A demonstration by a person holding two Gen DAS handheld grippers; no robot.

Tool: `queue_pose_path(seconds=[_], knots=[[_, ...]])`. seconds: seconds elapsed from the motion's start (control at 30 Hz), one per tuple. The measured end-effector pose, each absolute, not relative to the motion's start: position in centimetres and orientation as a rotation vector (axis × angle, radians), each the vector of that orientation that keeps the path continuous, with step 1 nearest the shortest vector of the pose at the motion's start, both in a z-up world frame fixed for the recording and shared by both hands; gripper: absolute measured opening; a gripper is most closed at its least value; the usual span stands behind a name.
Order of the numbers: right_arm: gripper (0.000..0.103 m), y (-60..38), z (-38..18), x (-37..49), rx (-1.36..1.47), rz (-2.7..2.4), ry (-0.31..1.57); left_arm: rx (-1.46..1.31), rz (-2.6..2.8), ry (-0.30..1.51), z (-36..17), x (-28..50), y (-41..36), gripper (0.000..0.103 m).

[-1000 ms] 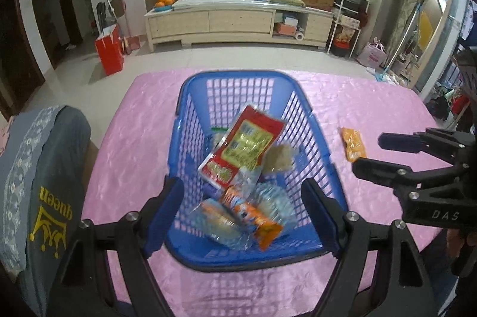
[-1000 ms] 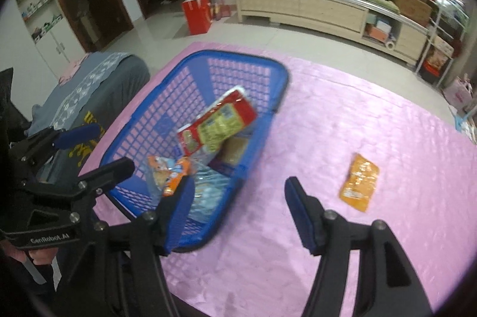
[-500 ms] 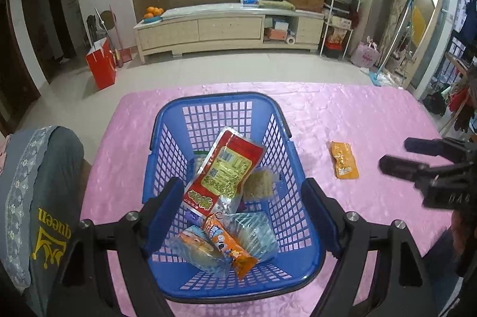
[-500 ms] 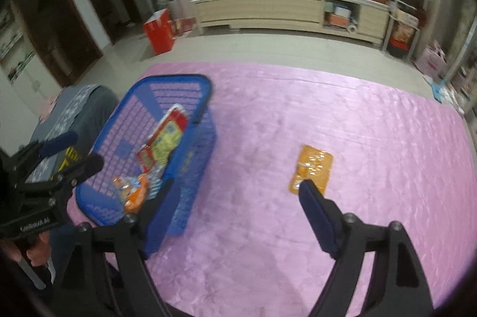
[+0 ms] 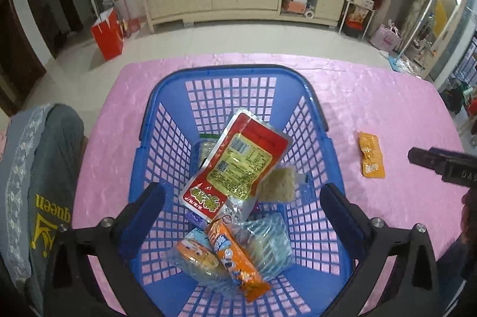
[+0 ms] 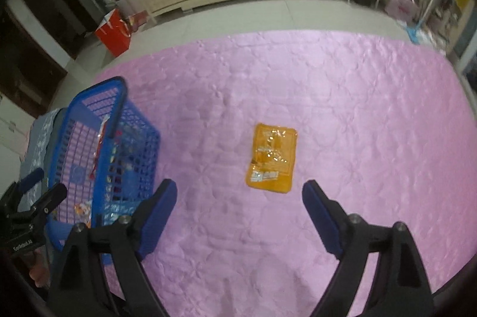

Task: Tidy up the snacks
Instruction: 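Move the right tool to the orange sauce packet on the bed, then grasp the orange sauce packet with the right tool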

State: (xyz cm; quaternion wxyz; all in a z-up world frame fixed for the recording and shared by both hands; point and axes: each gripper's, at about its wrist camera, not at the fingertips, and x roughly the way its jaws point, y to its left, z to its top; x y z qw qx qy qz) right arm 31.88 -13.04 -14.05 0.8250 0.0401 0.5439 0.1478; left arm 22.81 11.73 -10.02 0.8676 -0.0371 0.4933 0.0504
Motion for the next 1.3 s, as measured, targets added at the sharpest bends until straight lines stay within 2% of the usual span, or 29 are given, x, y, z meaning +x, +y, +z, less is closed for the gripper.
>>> queue_pose_path(seconds=[0.67, 0.73, 0.8, 0.9, 0.97, 1.0, 1.1, 1.13, 1.17, 1.3], knots=[[0.089, -12.9, -23.2, 39.0, 0.088, 0.215, 1.334, -0.096, 0.195, 1.140, -14.4, 28.9, 14.0, 0.103], [0.086, -12.9, -24.3, 39.2, 0.083, 0.214, 1.350, -0.094, 0.191, 1.144, -14.6, 29.0, 14.0, 0.103], [0.081, -12.6, -24.3, 39.0, 0.052, 0.211, 1.325, -0.091, 0.185, 1.149, -14.7, 29.9, 13.8, 0.103], [0.060, -11.9, -24.2, 38.5, -0.041, 0.199, 1.298, -0.076, 0.184, 1.159, -14.9, 30.3, 13.6, 0.103], [0.054, -11.7, -24.2, 38.2, -0.075, 0.213, 1.295, -0.084, 0.174, 1.156, -14.9, 30.4, 13.5, 0.103], [0.043, -11.7, -24.2, 38.0, -0.098, 0.215, 1.291, -0.089, 0.169, 1.156, -15.0, 30.5, 13.5, 0.103], [0.027, -11.8, -24.1, 37.3, -0.104, 0.244, 1.282, -0.093, 0.171, 1.156, -15.2, 30.4, 13.4, 0.103], [0.018, -11.9, -24.0, 37.0, -0.104, 0.258, 1.283, -0.095, 0.170, 1.155, -15.2, 30.2, 13.4, 0.103], [0.015, -11.9, -23.7, 36.6, -0.105, 0.268, 1.276, -0.097, 0.167, 1.153, -15.1, 30.1, 13.3, 0.103], [0.014, -12.1, -23.0, 35.0, -0.049, 0.302, 1.283, -0.103, 0.160, 1.140, -14.7, 29.0, 12.9, 0.103]])
